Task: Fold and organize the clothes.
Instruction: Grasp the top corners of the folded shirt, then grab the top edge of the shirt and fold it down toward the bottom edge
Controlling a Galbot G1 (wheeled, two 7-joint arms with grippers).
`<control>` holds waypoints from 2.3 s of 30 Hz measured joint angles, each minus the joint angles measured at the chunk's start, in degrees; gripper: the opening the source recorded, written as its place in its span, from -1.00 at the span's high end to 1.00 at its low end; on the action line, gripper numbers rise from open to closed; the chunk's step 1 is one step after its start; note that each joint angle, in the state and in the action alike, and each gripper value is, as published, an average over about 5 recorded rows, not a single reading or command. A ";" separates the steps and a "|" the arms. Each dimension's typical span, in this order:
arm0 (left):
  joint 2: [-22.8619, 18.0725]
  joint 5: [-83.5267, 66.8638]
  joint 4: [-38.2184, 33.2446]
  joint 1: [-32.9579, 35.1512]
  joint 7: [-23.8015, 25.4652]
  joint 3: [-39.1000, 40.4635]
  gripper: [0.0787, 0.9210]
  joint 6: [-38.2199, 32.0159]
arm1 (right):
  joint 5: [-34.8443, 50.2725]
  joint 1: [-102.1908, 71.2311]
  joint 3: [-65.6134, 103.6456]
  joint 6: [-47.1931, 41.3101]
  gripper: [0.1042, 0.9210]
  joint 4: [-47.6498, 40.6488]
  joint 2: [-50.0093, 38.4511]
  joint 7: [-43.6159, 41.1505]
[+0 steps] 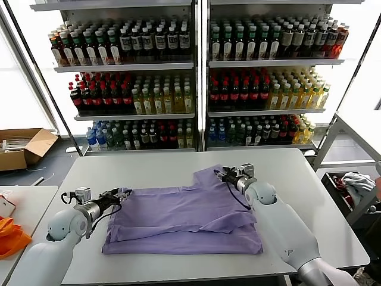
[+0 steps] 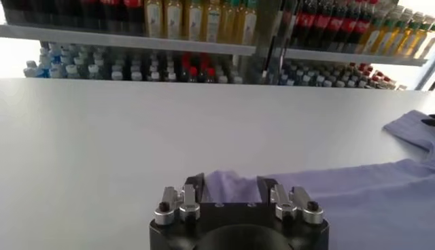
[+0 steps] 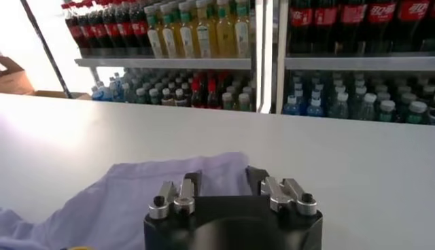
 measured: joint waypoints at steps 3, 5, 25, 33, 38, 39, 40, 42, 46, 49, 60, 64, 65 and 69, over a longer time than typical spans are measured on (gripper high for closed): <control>0.00 0.04 0.02 0.22 0.68 -0.02 0.23 -0.01 | 0.55 -0.06 -0.18 -0.10 0.54 0.42 0.15 0.00; 0.06 0.04 0.07 0.35 1.10 -0.13 0.40 -0.01 | 0.97 -0.19 -0.17 -0.11 0.67 0.86 0.07 0.01; 1.78 -0.62 -5.27 3.97 2.46 -4.05 0.99 0.31 | 8.62 -6.10 4.68 -0.93 0.99 16.67 -4.37 2.37; 3.15 -0.52 -12.99 9.42 1.86 -8.12 0.98 -0.24 | 11.20 -14.61 9.35 -0.46 0.99 28.32 -8.77 3.56; 3.92 -0.43 -17.78 13.83 1.66 -10.82 0.98 -0.44 | 11.67 -22.50 12.67 0.20 0.99 36.63 -12.22 4.04; 4.08 -0.40 -18.69 14.80 1.69 -11.35 0.98 -0.48 | 11.67 -24.25 13.41 0.37 0.99 38.29 -12.89 4.09; 4.24 -0.37 -19.60 15.84 1.75 -11.90 0.98 -0.52 | 11.64 -26.03 14.16 0.56 0.99 39.93 -13.52 4.12; 4.56 -0.34 -21.33 18.00 1.96 -13.04 0.98 -0.60 | 11.45 -29.66 15.66 0.92 0.99 43.01 -14.54 4.08; 5.20 -0.24 -24.58 22.62 2.52 -15.43 0.98 -0.70 | 10.39 -37.22 18.60 1.74 0.99 48.49 -15.68 3.70; 5.37 0.15 -26.80 26.21 3.00 -16.82 0.98 -0.83 | 9.23 -42.53 20.52 2.34 0.99 51.85 -16.06 3.55; 4.64 3.86 -32.02 34.41 3.84 -19.69 0.76 -0.85 | 4.58 -53.71 24.99 3.84 0.77 59.42 -15.60 4.16; 4.33 4.25 -33.41 35.27 3.08 -21.18 0.47 -0.55 | 2.84 -55.51 26.78 5.20 0.49 60.79 -15.18 4.24; 4.20 4.22 -33.76 35.44 2.76 -21.61 0.41 -0.47 | 2.35 -55.95 27.30 5.66 0.41 61.03 -15.04 4.17; 3.61 3.69 -35.26 36.48 0.85 -23.18 0.14 -0.51 | 0.26 -57.61 29.58 8.04 0.13 61.73 -14.24 4.03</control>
